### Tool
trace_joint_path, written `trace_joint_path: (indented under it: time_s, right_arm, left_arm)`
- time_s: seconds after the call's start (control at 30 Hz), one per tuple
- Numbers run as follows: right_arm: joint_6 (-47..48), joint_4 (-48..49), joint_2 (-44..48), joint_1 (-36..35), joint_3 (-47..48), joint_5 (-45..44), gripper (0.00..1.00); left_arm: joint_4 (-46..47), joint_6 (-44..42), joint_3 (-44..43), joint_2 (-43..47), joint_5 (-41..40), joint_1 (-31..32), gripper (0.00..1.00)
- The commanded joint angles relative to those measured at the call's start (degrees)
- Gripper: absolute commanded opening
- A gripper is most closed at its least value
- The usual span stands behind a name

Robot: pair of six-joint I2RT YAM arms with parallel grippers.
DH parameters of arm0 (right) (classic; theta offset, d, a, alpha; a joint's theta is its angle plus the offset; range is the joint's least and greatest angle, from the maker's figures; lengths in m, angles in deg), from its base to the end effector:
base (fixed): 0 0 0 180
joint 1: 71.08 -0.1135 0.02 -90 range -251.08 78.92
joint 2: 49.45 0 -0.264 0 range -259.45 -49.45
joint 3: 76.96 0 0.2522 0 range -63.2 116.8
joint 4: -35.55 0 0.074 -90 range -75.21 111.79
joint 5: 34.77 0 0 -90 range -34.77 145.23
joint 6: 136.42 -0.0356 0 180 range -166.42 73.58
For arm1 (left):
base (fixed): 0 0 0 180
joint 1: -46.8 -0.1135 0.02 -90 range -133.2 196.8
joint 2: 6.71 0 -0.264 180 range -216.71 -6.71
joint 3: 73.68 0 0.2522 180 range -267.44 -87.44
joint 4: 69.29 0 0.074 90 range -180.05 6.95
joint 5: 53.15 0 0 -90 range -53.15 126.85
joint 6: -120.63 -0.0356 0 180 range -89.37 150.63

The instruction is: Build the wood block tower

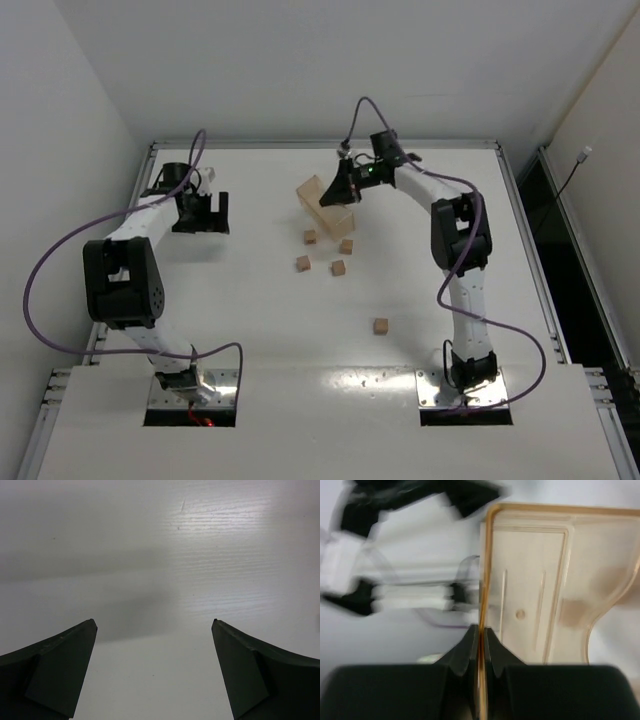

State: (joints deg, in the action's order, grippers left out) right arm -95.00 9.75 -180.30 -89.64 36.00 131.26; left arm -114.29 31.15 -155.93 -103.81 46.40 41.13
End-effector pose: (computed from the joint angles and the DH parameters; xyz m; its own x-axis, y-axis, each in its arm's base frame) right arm 0.4558 0.1895 0.1787 -0.9897 -0.1413 0.0243 0.0001 0.1685 0.9857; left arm 0.3501 0.0288 0.2165 -0.8603 -0.0944 -0.5009 -0.0223 0.9887 -0.1480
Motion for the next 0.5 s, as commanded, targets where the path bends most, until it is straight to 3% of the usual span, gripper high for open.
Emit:
trace_joint_path:
  time_s: [0.0,0.03,0.1,0.2,0.33,0.47]
  right_arm:
    - [45.2,-37.8,-1.3,4.9,21.4,-25.1,0.00]
    - [50.2,-41.2,-2.1,3.7,24.2,-42.5,0.00]
    - [54.5,-35.0,1.2,3.7,18.7,-56.4,0.00]
    - [53.9,-26.7,6.8,7.3,12.6,-68.5,0.00]
    - [56.0,-24.6,6.8,11.6,12.1,-80.9,0.00]
    - [52.2,-24.0,6.0,16.9,12.1,-90.5,0.00]
  left_arm:
    - [2.7,0.3,0.5,2.6,-0.4,0.0,0.99]
    - [2.7,0.3,0.5,2.6,0.1,0.0,0.99]
    - [2.1,0.3,0.0,2.6,0.1,0.6,0.99]
    - [2.1,0.3,-0.6,2.6,-0.4,1.7,0.99]
    - [2.1,0.8,-1.7,2.0,-0.4,2.2,0.99]
    - [2.6,0.8,-2.8,0.8,-1.1,3.5,0.99]
